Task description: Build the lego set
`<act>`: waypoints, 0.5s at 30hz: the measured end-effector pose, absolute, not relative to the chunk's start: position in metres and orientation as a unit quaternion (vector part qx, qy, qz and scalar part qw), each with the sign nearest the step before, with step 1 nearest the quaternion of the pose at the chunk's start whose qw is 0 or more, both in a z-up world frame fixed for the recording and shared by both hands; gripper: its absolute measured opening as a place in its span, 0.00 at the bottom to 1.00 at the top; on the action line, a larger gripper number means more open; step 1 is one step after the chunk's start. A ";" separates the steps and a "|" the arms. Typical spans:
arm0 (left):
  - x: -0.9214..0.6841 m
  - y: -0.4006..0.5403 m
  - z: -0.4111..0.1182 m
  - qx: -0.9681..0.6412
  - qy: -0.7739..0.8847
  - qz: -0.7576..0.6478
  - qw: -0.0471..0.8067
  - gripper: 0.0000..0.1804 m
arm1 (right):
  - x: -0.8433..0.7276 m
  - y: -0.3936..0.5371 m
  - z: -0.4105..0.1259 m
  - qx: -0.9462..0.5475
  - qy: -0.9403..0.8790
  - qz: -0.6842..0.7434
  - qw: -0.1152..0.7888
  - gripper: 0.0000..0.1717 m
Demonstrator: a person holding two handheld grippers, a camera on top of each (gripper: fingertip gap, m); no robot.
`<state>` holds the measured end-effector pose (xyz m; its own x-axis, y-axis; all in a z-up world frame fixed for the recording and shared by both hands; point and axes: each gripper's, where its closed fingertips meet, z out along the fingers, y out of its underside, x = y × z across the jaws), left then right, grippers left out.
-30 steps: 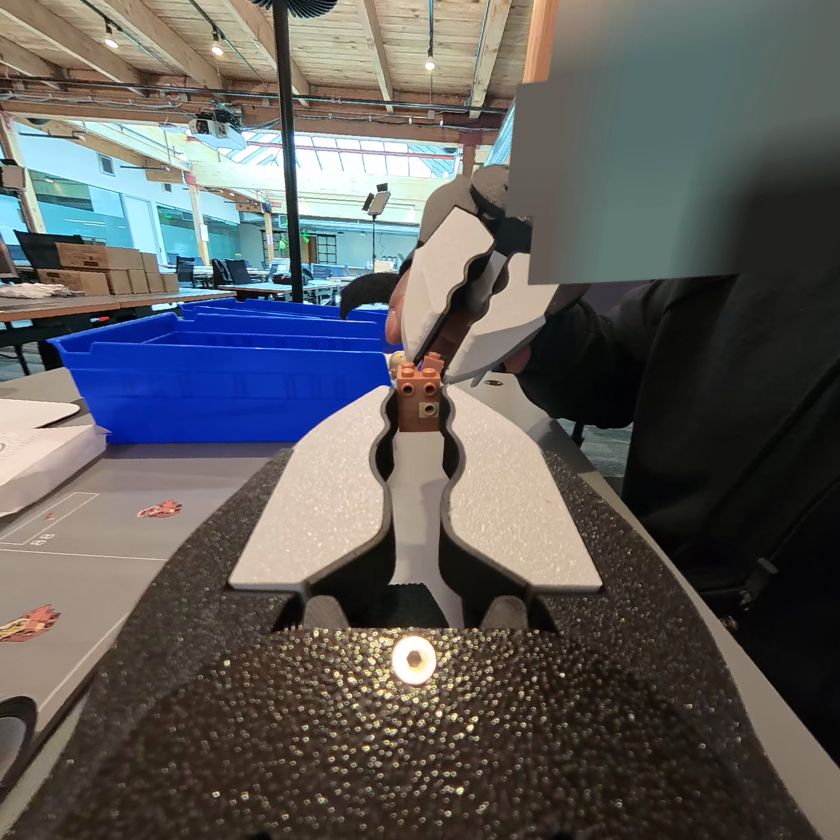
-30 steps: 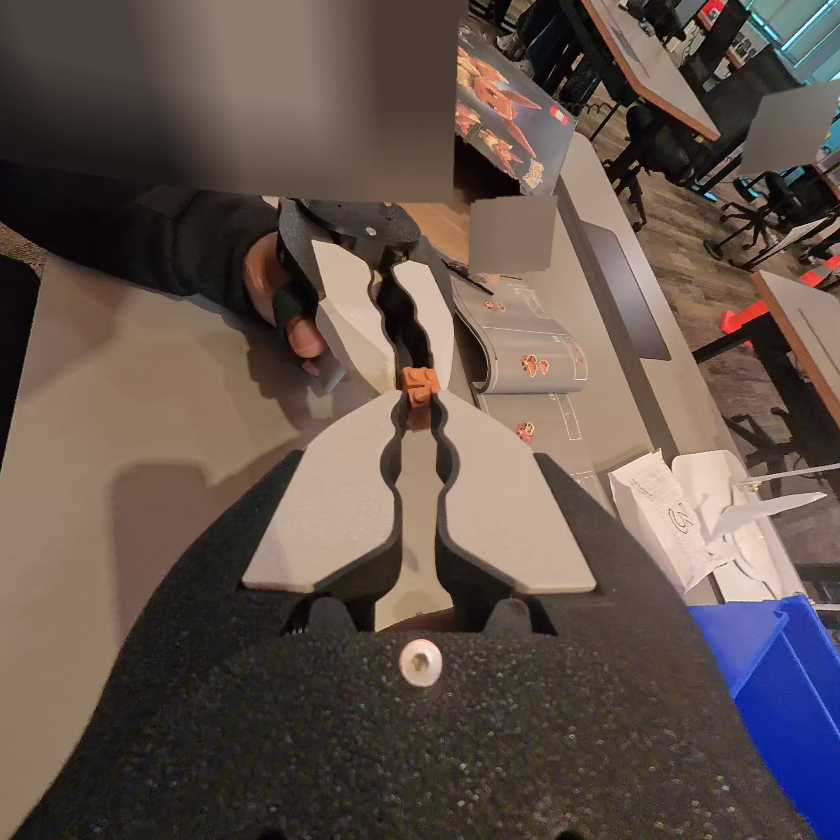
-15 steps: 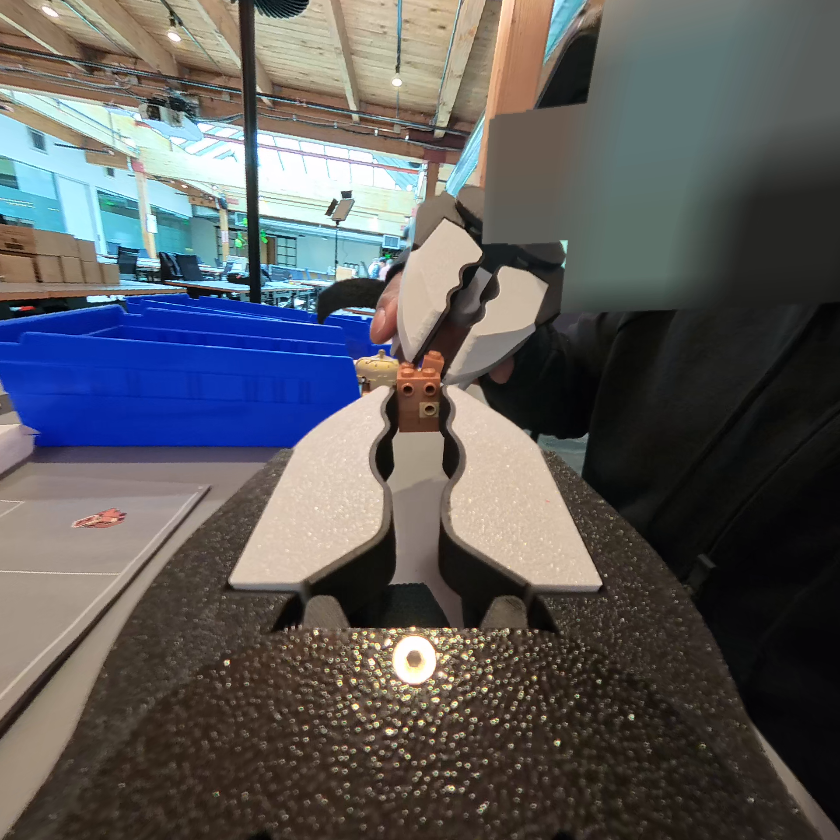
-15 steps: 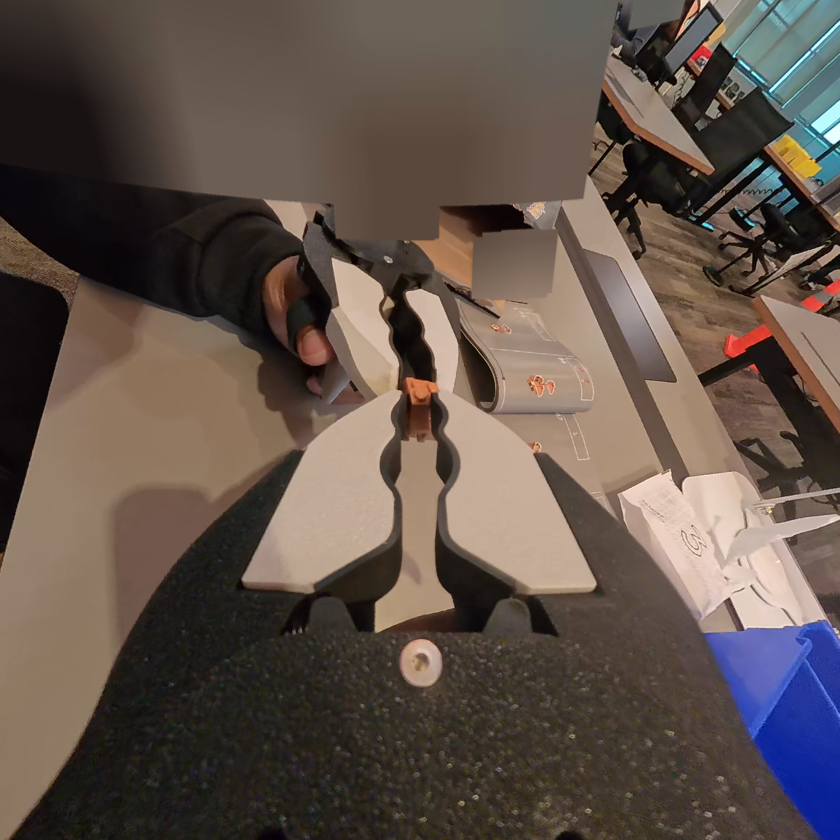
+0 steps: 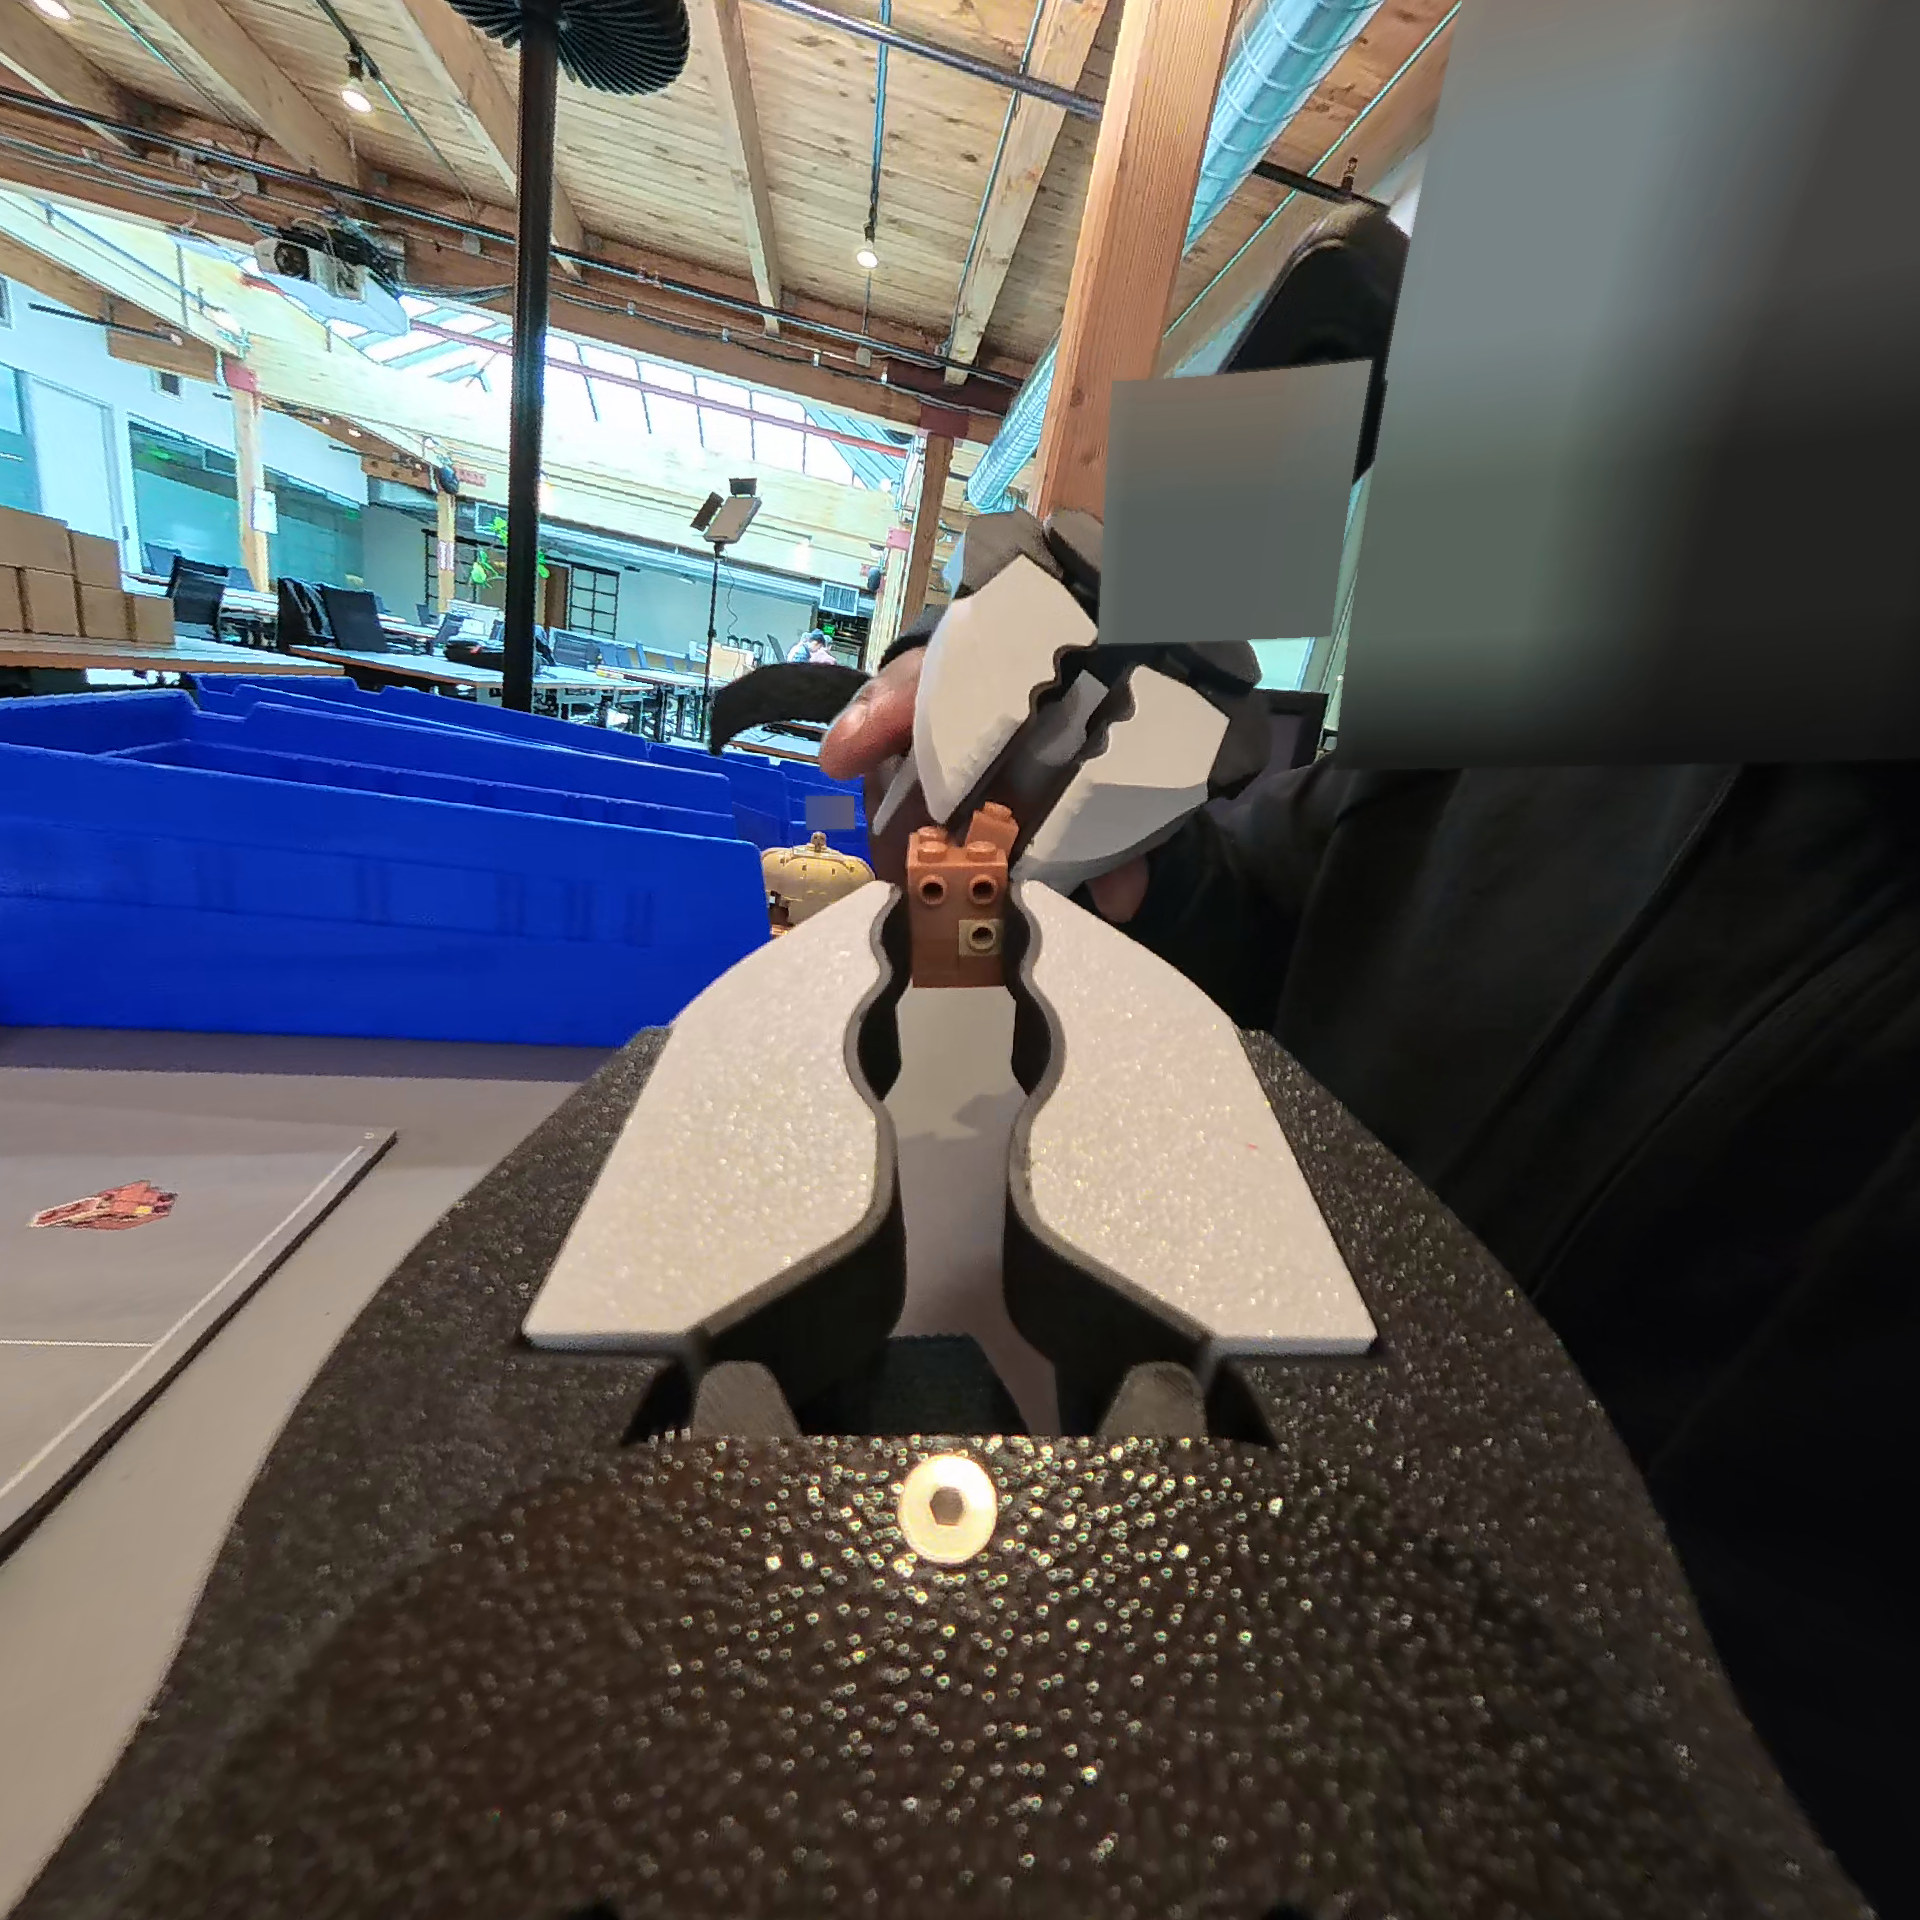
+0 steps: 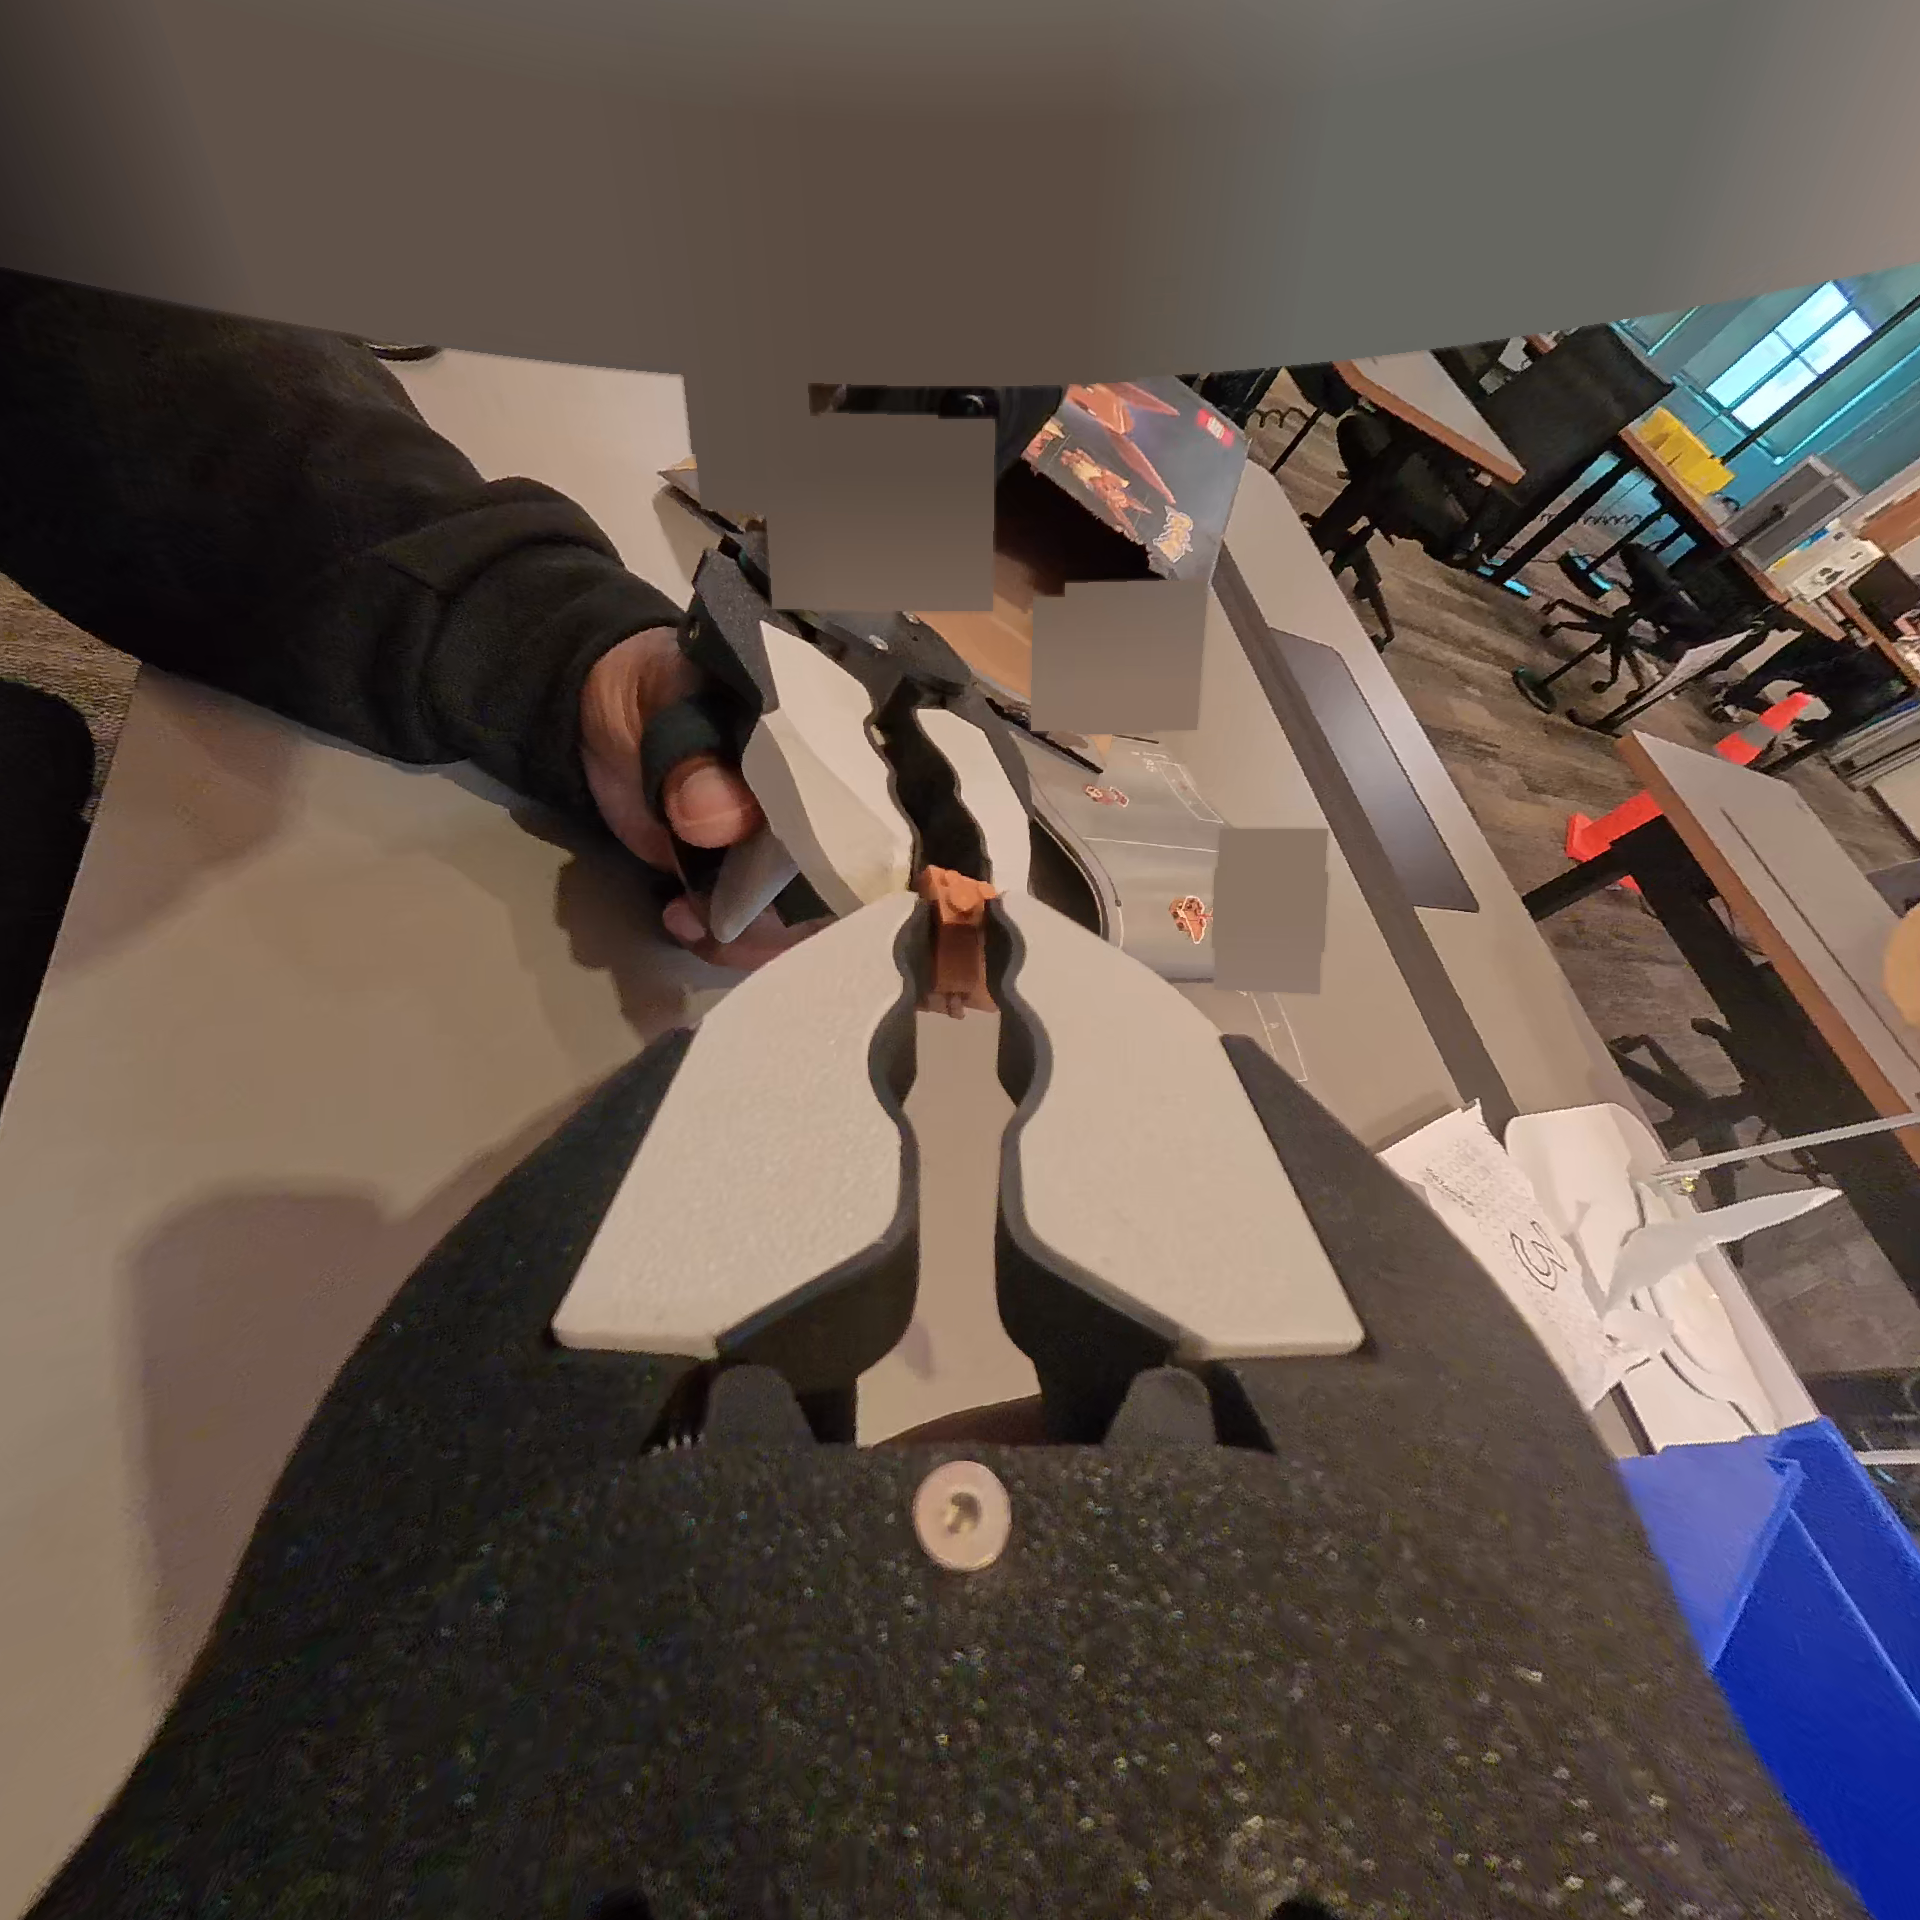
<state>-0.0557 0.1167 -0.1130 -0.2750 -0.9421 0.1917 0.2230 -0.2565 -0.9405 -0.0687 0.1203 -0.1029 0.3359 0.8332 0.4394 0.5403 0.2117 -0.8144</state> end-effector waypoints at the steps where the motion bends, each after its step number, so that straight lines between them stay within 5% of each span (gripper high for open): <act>1: -0.056 0.117 -0.113 -0.419 0.429 -0.673 0.432 0.09 | -0.069 0.121 -0.103 -0.612 -0.559 0.133 0.543 0.06; 15: -0.056 0.116 -0.113 -0.417 0.429 -0.676 0.430 0.09 | -0.069 0.121 -0.102 -0.606 -0.546 0.123 0.566 0.06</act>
<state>-0.0562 0.1164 -0.1131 -0.2825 -0.9392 0.1954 0.2225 -0.2623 -0.9390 -0.0688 0.1210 -0.1019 0.3732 0.8007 0.4687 0.5220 0.2364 -0.8195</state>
